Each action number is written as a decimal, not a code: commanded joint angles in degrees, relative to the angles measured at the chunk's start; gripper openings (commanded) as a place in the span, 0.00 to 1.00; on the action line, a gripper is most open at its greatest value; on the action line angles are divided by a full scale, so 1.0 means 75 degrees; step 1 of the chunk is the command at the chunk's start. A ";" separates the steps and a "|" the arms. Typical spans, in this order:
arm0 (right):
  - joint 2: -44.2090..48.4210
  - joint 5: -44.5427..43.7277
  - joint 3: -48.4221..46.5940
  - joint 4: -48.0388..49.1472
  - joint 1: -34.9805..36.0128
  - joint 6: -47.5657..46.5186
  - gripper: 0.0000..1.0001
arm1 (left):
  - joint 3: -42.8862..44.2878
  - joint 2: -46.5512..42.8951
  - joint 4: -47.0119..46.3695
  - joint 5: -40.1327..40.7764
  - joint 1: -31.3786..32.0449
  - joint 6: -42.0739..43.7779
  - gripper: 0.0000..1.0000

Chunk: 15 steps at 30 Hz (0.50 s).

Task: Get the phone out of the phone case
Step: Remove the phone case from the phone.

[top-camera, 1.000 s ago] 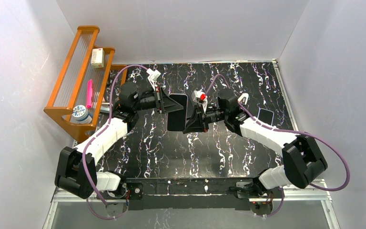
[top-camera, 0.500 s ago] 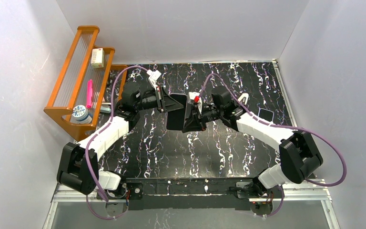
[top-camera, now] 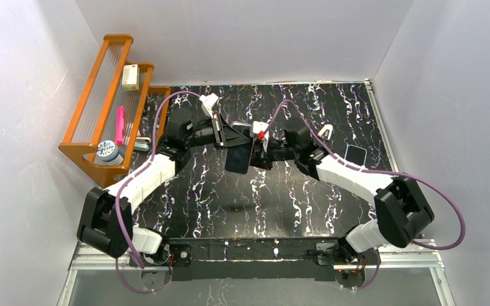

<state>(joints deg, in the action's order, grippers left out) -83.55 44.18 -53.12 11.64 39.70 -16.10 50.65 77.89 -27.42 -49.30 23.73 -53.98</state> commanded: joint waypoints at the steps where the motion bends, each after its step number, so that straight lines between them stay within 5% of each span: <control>1: 0.0797 -0.0530 0.0631 0.2149 -0.0230 0.1490 0.17 | 0.0092 -0.0385 -0.0146 -0.0040 0.0176 -0.0118 0.00; 8: 0.1809 -0.1027 0.1721 0.2835 -0.0347 0.3507 0.50 | -0.0361 -0.0720 -0.0963 0.0693 0.0059 -0.0719 0.00; 15: 0.2255 -0.1015 0.2680 0.3934 -0.0348 0.5190 0.53 | -0.0895 -0.0935 -0.1849 0.1298 0.0048 -0.1583 0.00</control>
<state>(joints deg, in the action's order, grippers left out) -68.34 36.77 -35.79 32.16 36.97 12.67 45.04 74.06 -33.95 -42.83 24.32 -61.01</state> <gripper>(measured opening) 0.527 0.134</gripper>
